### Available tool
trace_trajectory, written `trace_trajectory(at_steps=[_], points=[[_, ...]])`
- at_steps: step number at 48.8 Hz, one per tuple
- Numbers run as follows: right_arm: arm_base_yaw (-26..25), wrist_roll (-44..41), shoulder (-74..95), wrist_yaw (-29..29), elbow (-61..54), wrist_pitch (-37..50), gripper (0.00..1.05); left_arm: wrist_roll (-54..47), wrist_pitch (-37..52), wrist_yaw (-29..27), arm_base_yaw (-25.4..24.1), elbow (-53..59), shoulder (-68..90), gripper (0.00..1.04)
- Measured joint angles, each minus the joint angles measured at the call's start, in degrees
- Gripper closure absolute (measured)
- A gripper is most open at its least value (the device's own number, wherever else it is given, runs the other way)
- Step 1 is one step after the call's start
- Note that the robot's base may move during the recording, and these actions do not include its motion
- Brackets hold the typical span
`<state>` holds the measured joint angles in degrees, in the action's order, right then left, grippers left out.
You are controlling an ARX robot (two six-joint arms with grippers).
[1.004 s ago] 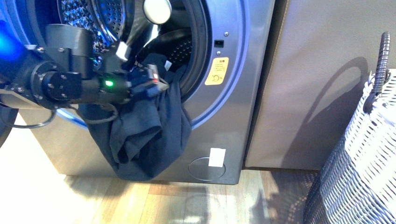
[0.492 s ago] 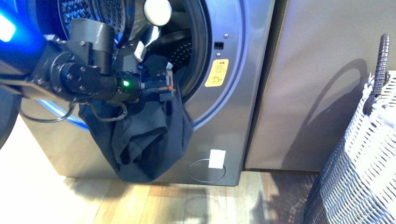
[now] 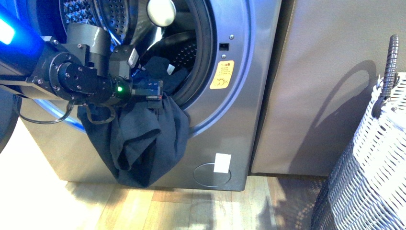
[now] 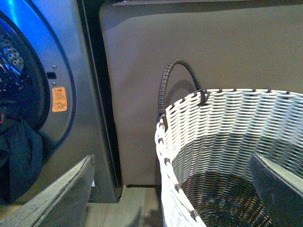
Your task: Collect clothes from washing machine
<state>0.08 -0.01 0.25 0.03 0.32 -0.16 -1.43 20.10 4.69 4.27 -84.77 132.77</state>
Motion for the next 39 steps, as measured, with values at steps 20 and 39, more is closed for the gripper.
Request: trace_trajectory(at_steps=[20,39], points=[[0.00,0.00,0.00,0.02,0.00,0.00,0.08,0.04,-1.49,-1.01,-0.04,-0.11,0.11,0.62],[0.00,0.00,0.00,0.02,0.00,0.00,0.08,0.83,2.08,2.58,-0.96,4.63,-2.64,0.92]])
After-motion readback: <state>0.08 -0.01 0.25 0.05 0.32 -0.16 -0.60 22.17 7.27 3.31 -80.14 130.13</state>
